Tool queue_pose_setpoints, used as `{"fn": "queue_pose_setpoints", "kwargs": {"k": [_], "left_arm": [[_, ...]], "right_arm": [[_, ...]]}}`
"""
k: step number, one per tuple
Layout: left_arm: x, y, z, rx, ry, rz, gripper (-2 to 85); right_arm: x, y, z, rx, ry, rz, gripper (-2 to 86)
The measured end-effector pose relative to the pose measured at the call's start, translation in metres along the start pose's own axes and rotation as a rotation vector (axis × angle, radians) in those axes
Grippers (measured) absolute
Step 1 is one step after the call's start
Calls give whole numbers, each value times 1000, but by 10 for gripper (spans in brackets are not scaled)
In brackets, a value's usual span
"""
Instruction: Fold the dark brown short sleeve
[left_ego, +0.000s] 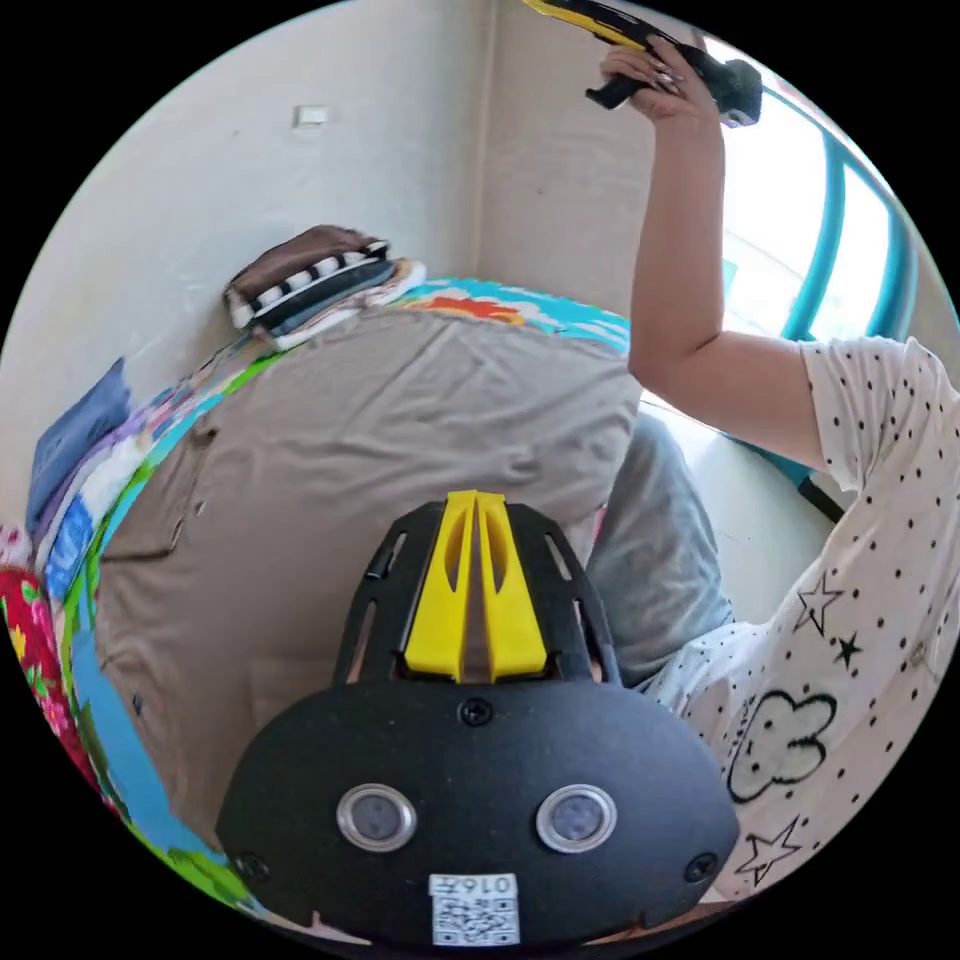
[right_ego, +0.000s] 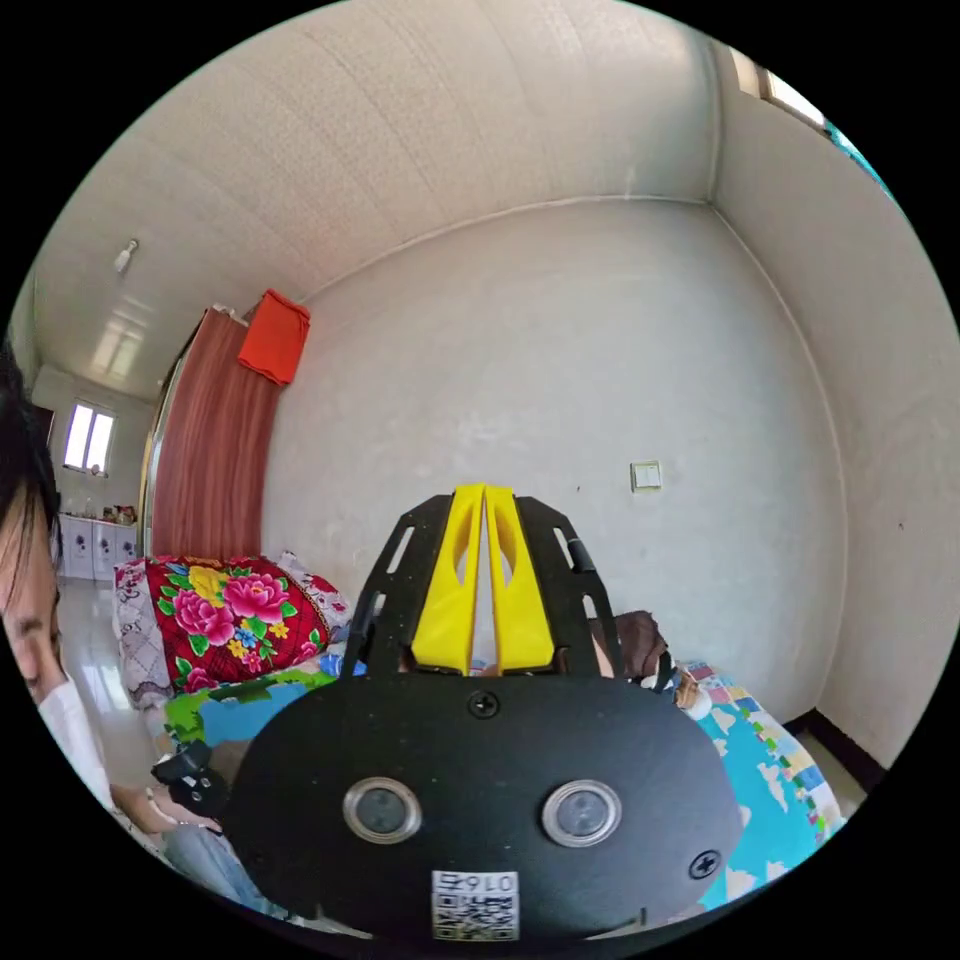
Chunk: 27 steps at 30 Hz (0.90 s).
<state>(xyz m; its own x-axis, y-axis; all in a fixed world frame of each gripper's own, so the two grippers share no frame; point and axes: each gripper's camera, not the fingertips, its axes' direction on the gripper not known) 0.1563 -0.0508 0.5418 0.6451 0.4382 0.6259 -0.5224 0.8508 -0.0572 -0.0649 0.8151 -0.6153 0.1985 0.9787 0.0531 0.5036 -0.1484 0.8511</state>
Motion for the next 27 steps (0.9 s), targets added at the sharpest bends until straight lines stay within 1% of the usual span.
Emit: {"fn": "queue_pose_setpoints", "kwargs": {"k": [3, 5, 6, 8, 9, 10, 11, 12, 13, 14, 17, 19, 21, 24, 27], "left_arm": [[52, -40, 35, 57, 28, 107, -10], [82, -64, 55, 71, 34, 171, -10], [101, -78, 67, 77, 40, 202, -10], [126, -97, 85, 73, 71, 227, -10], [141, -106, 97, 60, 101, 236, -10], [148, -109, 101, 58, 117, 237, -10], [159, -113, 109, 56, 149, 233, -10], [169, -114, 114, 59, 176, 230, -10], [173, -114, 116, 63, 187, 228, -10], [180, -114, 119, 70, 201, 216, -10], [193, -111, 126, 81, 233, 183, -10], [201, -111, 128, 85, 253, 168, -10], [215, -109, 128, 98, 244, 171, -9], [233, -106, 127, 117, 209, 174, -9], [250, -105, 129, 124, 202, 175, -6]], "right_arm": [[31, 28, -45, -198, 7, -56, 14], [70, 83, -76, -450, -14, 6, 50], [81, 101, -86, -501, -16, 35, 59], [127, 180, -138, -637, 36, 211, 85], [138, 200, -153, -656, 58, 265, 88], [158, 240, -184, -681, 94, 373, 93], [176, 278, -217, -691, 121, 487, 98], [184, 296, -234, -685, 125, 543, 101], [197, 329, -267, -654, 109, 658, 106], [207, 358, -297, -584, 70, 762, 112], [226, 416, -342, -449, -67, 940, 119], [236, 441, -352, -444, -55, 1000, 121], [244, 459, -351, -484, -49, 1021, 123], [255, 485, -344, -508, -118, 1051, 118], [266, 505, -338, -477, -153, 1086, 87]]}}
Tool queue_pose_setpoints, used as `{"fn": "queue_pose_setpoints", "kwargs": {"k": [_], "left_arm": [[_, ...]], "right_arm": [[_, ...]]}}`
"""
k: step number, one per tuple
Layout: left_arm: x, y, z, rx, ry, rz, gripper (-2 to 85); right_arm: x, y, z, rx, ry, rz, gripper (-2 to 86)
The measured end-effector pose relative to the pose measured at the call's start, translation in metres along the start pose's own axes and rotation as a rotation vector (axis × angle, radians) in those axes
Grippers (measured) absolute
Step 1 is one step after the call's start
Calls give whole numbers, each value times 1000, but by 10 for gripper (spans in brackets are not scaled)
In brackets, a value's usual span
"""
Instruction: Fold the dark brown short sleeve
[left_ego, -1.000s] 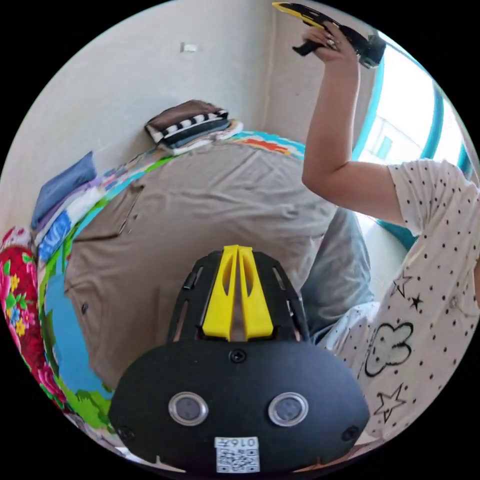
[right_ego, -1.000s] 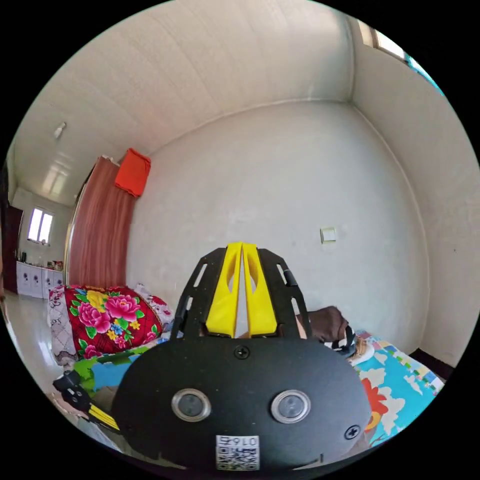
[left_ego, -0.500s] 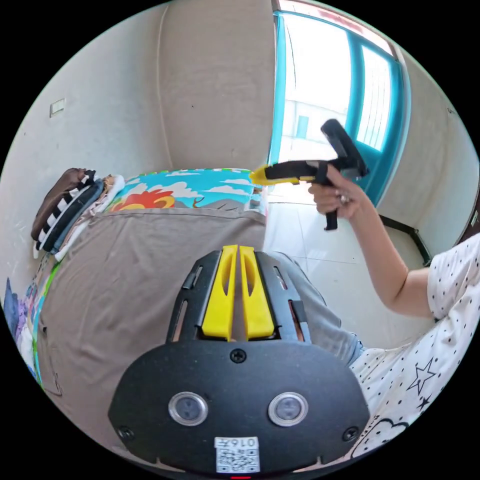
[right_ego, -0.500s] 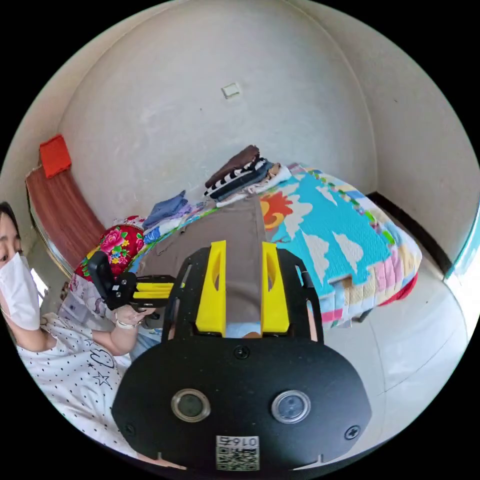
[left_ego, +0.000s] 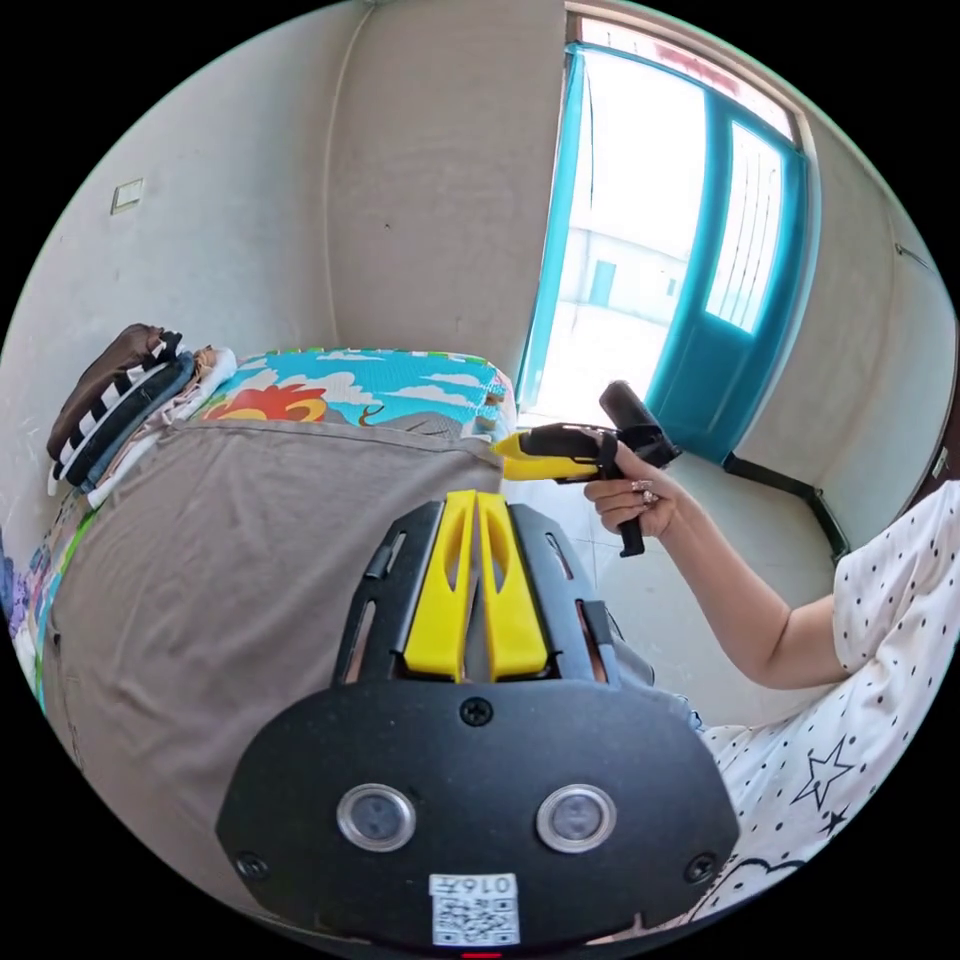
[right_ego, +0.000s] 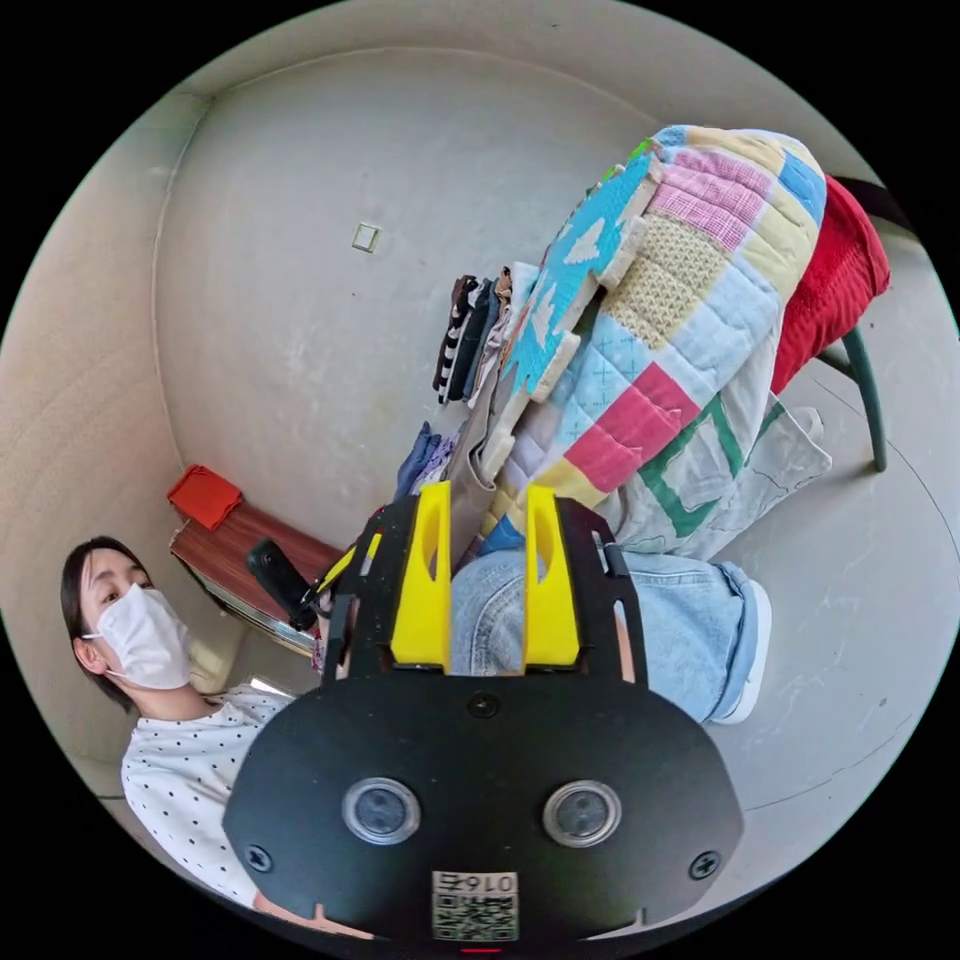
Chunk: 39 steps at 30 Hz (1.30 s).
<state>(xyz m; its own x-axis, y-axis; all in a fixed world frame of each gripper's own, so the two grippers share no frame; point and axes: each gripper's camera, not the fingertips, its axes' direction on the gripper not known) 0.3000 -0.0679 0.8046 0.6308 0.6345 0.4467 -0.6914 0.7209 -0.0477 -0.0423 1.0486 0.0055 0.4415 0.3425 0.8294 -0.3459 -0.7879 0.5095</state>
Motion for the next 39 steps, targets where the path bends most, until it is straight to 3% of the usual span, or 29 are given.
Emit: {"fn": "queue_pose_setpoints", "kwargs": {"k": [2, 5, 10, 17, 19, 25, 31, 39], "left_arm": [[12, -2, 3, 9, -12, 17, 0], [40, -11, 9, 25, -72, 84, 40], [91, -26, 29, 46, -183, 184, 72], [132, -31, 59, 65, -511, 166, 56], [130, -30, 54, 89, -511, 122, 6], [117, -16, 13, 213, -430, 25, -9], [117, -5, -14, 256, -388, 2, -9], [106, 18, -59, 333, -282, -27, -10]], "right_arm": [[9, -3, 1, 16, -26, 14, 41], [5, -9, 0, -2, 70, -17, 21], [-14, -24, -3, -17, 19, -104, 9], [-29, -61, 20, -96, 63, -165, 6], [-30, -70, 26, -106, 62, -177, 8], [-7, -122, 31, -50, 44, -159, 56], [28, -224, 103, -301, -39, 17, 116], [21, -351, 239, -492, -44, 100, 112]]}}
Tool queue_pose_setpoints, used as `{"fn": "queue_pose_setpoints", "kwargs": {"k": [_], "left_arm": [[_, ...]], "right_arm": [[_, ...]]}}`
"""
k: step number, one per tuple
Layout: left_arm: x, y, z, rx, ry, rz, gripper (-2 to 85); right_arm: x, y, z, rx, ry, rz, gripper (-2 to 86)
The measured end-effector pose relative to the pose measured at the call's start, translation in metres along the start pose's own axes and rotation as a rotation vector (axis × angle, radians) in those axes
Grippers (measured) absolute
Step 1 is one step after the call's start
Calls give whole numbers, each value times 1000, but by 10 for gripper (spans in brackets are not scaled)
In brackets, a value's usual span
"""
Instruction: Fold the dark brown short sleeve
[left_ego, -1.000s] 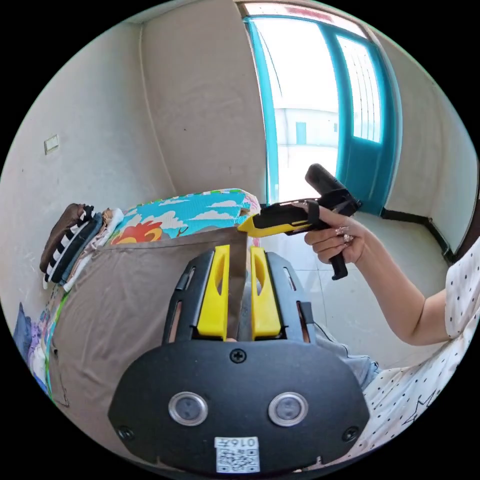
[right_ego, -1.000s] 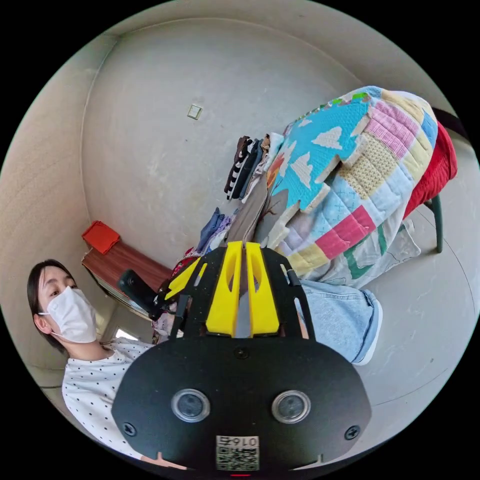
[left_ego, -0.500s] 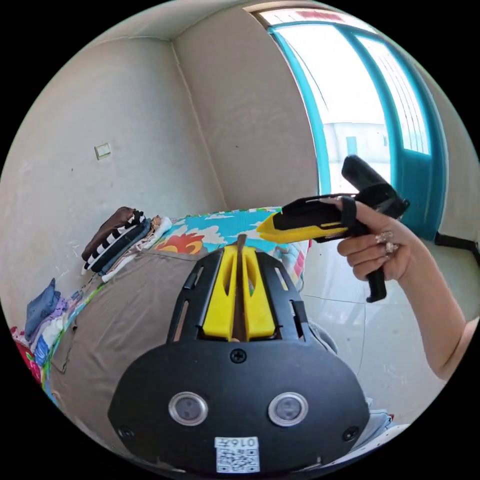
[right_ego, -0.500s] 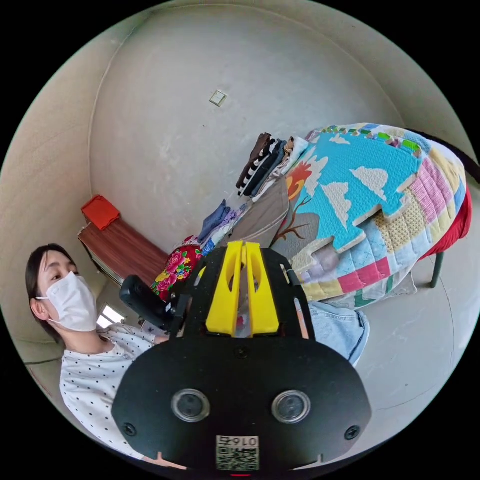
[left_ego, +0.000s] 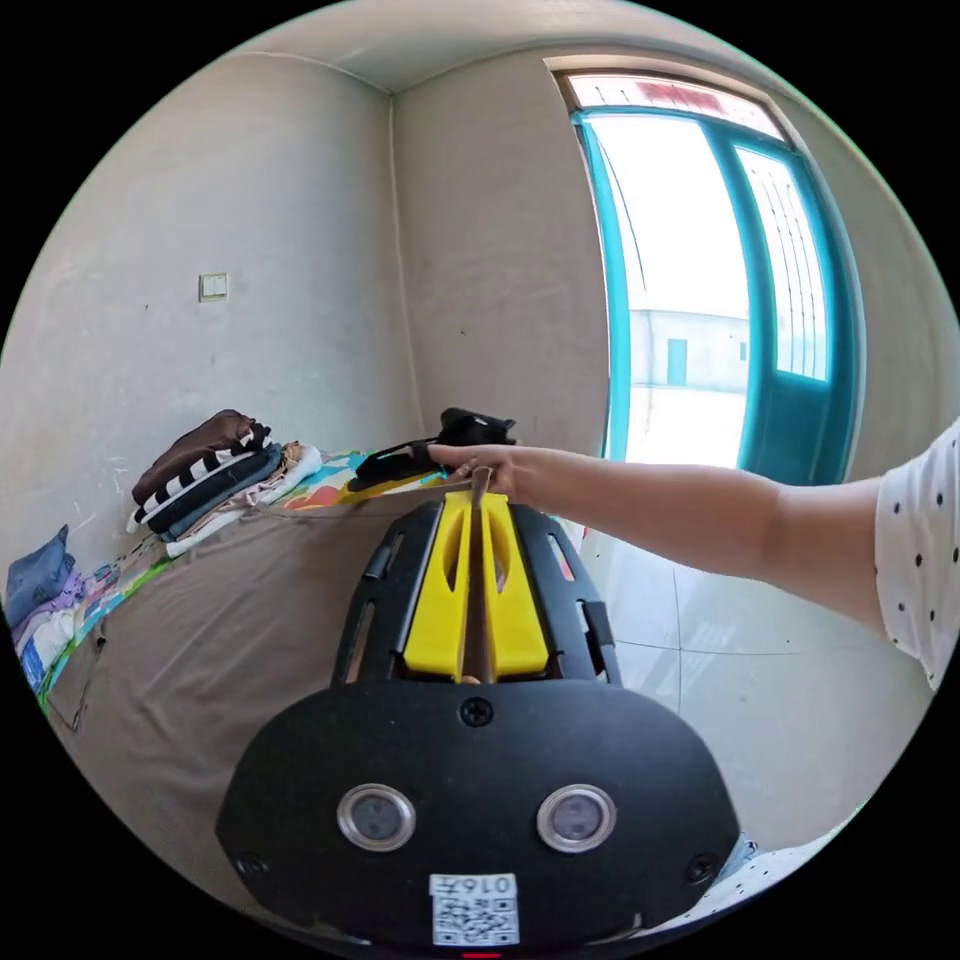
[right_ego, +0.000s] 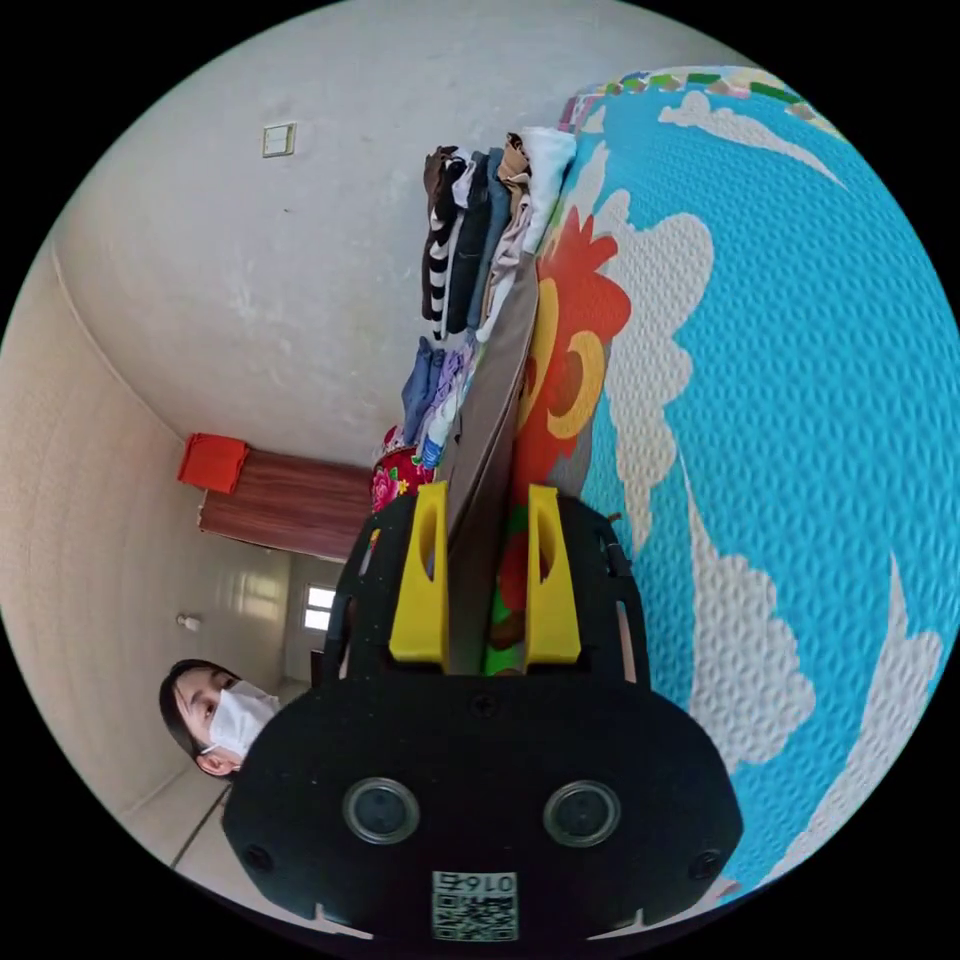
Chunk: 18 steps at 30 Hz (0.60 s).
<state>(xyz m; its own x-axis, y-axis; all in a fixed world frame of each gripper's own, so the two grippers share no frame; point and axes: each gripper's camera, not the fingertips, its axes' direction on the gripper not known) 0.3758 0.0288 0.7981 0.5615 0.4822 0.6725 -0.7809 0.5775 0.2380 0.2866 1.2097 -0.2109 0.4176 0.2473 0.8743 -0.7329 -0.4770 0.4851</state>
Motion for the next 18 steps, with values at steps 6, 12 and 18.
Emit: {"fn": "queue_pose_setpoints", "kwargs": {"k": [6, 12, 18], "left_arm": [[-39, 8, -46, 65, 100, -73, -10], [-84, 19, -98, 118, 268, -136, -10], [-123, 38, -154, 172, 390, -152, -9]], "right_arm": [[-36, -130, 63, -82, 93, -26, 100], [-58, -245, 111, -68, 103, -4, 70], [-98, -320, 152, -16, 136, -10, 51]]}}
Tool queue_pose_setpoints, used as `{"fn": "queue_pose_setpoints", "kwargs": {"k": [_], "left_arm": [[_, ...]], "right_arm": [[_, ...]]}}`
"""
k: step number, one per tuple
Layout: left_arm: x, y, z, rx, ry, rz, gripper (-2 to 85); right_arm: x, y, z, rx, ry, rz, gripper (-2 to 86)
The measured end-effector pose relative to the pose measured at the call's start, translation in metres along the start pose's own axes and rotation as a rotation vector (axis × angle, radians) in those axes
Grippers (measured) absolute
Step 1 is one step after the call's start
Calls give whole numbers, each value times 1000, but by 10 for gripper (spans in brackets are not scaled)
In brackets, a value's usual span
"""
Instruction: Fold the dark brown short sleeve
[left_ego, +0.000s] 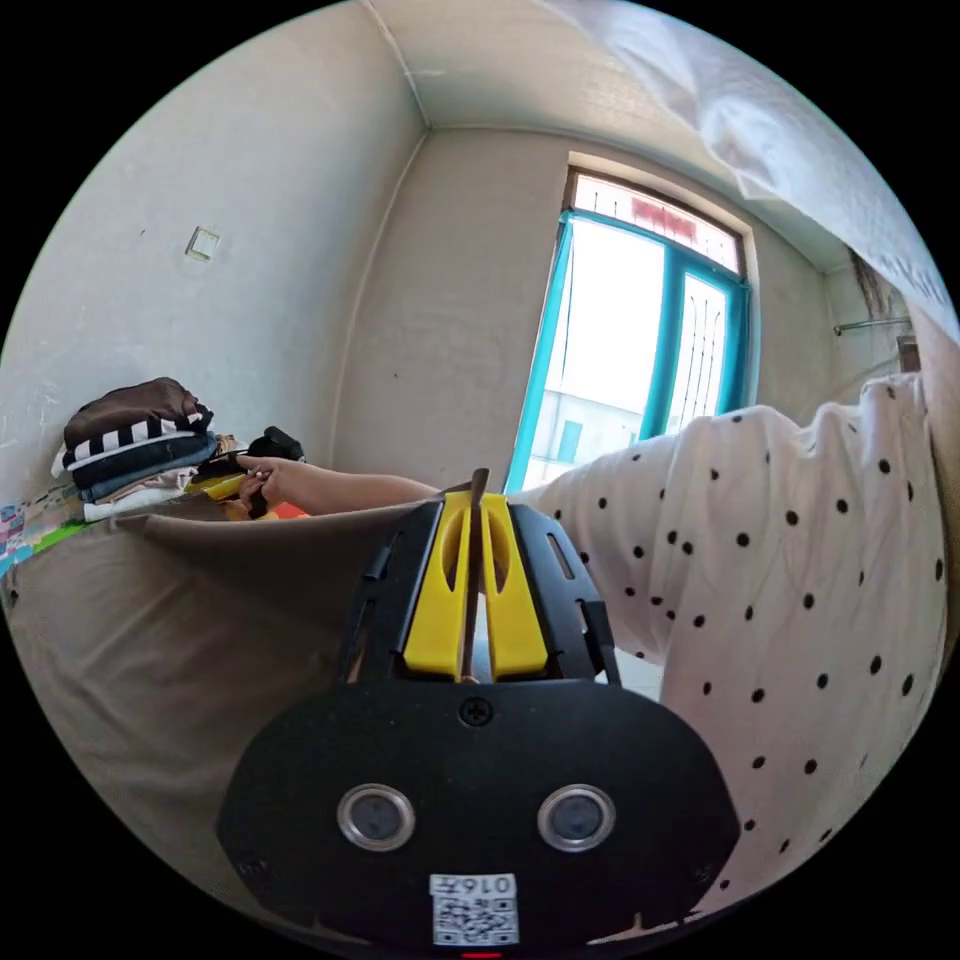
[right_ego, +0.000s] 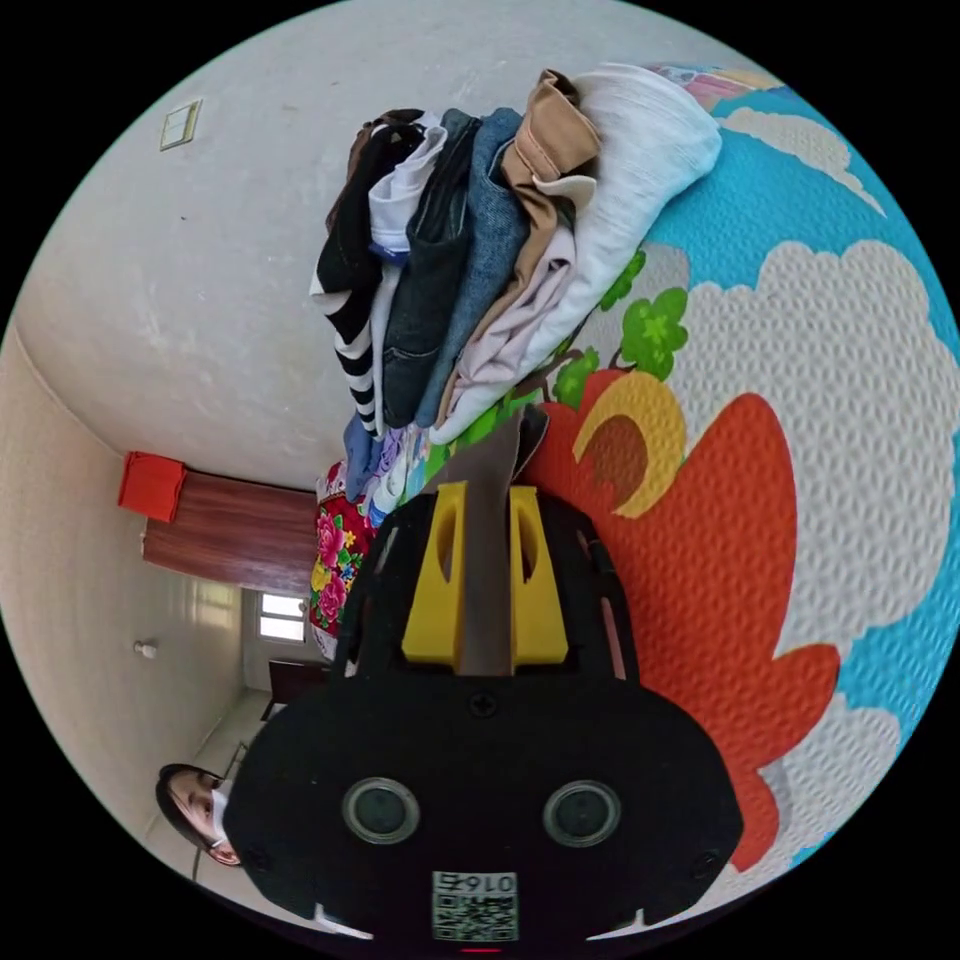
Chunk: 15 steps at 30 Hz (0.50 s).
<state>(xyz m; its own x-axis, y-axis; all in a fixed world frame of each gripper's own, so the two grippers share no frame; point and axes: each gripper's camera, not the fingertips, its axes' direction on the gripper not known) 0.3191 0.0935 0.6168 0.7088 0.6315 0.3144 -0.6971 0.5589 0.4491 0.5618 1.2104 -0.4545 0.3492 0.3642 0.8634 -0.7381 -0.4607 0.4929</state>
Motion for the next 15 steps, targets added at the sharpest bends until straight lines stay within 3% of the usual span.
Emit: {"fn": "queue_pose_setpoints", "kwargs": {"k": [9, 15], "left_arm": [[-8, -4, -95, 57, 55, -30, -9], [-2, 2, -203, 131, 10, -41, -9]], "right_arm": [[-105, -38, 13, 98, 80, -70, 7], [-237, -41, -1, 185, 149, -236, 5]]}}
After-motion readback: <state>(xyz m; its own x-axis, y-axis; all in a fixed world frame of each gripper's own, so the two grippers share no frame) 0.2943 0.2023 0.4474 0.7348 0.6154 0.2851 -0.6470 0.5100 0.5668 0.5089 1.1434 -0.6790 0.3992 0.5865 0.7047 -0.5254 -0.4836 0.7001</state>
